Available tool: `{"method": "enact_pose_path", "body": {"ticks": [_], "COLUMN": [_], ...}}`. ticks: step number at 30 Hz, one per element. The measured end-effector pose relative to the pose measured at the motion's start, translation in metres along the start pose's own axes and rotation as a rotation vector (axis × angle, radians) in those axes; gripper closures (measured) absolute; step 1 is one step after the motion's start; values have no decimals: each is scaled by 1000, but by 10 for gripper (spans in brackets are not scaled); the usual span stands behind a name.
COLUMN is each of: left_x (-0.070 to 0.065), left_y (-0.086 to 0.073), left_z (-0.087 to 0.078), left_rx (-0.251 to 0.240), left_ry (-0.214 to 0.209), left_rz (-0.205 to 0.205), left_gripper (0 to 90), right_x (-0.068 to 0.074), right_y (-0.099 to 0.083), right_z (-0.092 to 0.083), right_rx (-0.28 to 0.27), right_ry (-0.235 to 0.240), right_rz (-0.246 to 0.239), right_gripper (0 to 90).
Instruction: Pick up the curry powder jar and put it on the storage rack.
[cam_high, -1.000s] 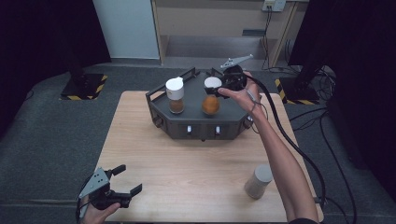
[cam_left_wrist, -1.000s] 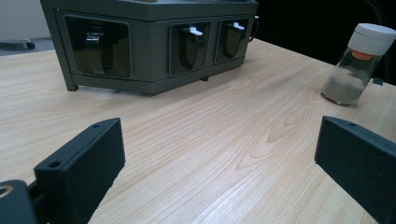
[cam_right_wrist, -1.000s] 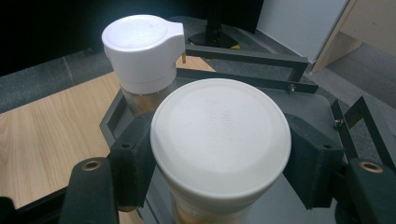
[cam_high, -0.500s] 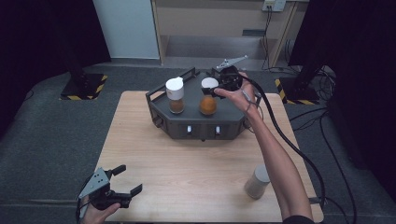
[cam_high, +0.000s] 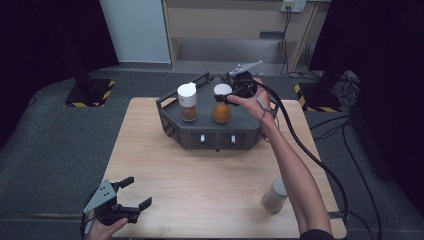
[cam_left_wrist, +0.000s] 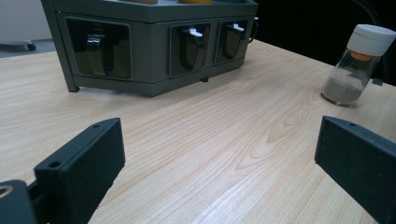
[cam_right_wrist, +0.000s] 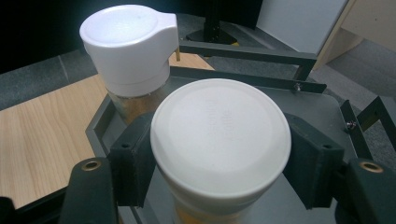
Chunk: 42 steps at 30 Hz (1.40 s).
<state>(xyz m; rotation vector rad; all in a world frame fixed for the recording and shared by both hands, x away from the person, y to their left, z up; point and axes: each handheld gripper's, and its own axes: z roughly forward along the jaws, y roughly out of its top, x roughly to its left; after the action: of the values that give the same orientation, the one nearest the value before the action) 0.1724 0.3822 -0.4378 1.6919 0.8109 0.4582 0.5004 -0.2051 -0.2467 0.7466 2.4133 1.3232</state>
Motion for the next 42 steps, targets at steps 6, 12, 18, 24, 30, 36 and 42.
{"method": "enact_pose_path", "body": {"ticks": [6, 12, 18, 24, 30, 36, 42], "left_x": [0, -1, 0, 0, -1, -1, -2], "left_y": [0, 1, 1, 1, 1, 1, 1], "left_z": [0, 0, 0, 1, 0, 0, 1], "left_rx": [1, 2, 4, 6, 9, 6, 8], "left_ry": [-1, -3, -6, -6, -6, -4, -5], "left_rz": [2, 4, 1, -1, 2, 3, 3], "left_gripper": [9, 9, 9, 9, 9, 9, 9], "right_x": [2, 4, -1, -5, -6, 1, 5], "right_y": [1, 1, -2, -6, -6, -10, -20], "right_z": [1, 2, -2, -27, -46, -72, -99], "right_rx": [2, 14, 8, -34, -58, -91, -141], "right_ry": [-5, -21, -11, -17, -14, -15, -12], "right_rz": [-7, -29, 2, -3, -22, -59, -65], "right_gripper": [338, 242, 86, 60, 51, 48, 55]}}
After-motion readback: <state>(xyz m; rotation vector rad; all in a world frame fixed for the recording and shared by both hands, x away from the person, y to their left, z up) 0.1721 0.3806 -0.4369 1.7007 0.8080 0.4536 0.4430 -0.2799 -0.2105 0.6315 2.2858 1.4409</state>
